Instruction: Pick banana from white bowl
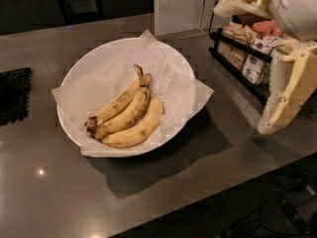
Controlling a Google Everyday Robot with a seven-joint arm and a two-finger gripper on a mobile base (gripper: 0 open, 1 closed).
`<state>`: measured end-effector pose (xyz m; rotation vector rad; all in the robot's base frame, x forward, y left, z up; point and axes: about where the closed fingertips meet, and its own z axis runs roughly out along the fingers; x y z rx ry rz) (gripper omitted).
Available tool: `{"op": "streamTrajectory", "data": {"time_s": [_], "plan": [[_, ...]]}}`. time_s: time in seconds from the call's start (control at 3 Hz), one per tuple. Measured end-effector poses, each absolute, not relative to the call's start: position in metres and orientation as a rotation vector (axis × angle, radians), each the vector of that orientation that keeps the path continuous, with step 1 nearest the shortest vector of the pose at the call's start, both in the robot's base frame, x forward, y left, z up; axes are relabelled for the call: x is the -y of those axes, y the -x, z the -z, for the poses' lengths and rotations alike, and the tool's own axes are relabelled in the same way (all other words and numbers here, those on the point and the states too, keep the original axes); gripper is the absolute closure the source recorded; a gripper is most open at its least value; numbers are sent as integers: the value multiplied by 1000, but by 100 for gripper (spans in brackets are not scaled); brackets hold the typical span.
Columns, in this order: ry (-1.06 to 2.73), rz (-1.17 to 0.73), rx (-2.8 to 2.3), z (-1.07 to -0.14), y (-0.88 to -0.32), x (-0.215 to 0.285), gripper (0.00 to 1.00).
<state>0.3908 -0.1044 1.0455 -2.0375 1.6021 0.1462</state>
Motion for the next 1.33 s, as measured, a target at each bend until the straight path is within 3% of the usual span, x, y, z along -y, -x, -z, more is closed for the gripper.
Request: {"op": "streamTrajectory", "data": {"time_s": [0.67,1.33], "plan": [[2235,-115,-1234,-1075,-372,5,0],[2168,-175,-1458,-1010,-431,-19,0]]}}
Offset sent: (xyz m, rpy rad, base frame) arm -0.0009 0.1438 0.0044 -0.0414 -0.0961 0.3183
